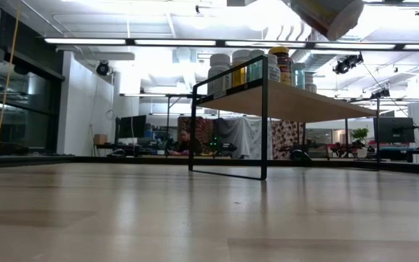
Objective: Pick and place medicine bottles onto shelf by color
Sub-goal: Put the large white pill bottle on the shelf
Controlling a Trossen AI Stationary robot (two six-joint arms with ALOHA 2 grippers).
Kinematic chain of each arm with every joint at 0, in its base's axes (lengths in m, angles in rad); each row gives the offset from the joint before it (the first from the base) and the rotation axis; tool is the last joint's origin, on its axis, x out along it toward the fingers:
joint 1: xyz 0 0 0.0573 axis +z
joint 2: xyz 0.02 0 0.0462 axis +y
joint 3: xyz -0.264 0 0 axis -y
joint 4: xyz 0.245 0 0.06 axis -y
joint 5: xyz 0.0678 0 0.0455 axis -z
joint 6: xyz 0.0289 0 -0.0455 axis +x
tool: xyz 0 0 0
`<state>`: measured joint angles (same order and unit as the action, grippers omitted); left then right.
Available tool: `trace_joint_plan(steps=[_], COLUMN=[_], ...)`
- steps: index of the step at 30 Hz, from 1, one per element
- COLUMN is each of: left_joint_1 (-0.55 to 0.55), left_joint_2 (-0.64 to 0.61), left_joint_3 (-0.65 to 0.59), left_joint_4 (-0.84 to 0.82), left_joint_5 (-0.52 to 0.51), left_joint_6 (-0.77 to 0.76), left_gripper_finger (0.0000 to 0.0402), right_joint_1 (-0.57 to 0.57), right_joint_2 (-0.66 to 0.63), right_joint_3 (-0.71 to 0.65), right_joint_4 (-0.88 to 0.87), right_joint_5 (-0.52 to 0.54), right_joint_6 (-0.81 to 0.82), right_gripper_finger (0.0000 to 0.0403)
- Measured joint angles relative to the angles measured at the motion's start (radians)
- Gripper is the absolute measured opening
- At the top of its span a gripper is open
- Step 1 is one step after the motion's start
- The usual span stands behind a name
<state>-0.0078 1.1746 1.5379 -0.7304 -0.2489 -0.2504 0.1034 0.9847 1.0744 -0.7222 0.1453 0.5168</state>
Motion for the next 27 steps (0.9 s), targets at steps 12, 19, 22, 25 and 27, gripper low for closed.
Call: trace_joint_plan(steps=[12, 19, 22, 25, 27], left_joint_1=[0.008, 0.000, 0.000, 0.000, 0.000], left_joint_2=[-0.115, -0.115, -0.115, -0.115, -0.115], left_joint_3=[-0.262, -0.262, -0.262, -0.262, -0.262], left_joint_4=[0.427, 0.429, 0.429, 0.435, 0.445], left_joint_5=[-0.001, -0.005, -0.007, -0.012, -0.021], left_joint_6=[-0.066, -0.112, -0.115, -0.117, -0.117], left_gripper_finger=[0.0273, 0.0273, 0.0273, 0.0273, 0.0273], right_joint_1=[0.052, -0.040, -0.103, -0.170, -0.222], right_joint_2=[-0.378, -0.440, -0.443, -0.443, -0.450], right_joint_3=[-0.394, -0.459, -0.503, -0.557, -0.571], right_joint_4=[0.232, 0.240, 0.257, 0.322, 0.374], right_joint_5=[0.722, 0.854, 0.841, 0.811, 0.746], right_joint_6=[0.068, -0.001, -0.001, -0.030, -0.084], right_gripper_finger=[0.0270, 0.0270, 0.0270, 0.0270, 0.0270])
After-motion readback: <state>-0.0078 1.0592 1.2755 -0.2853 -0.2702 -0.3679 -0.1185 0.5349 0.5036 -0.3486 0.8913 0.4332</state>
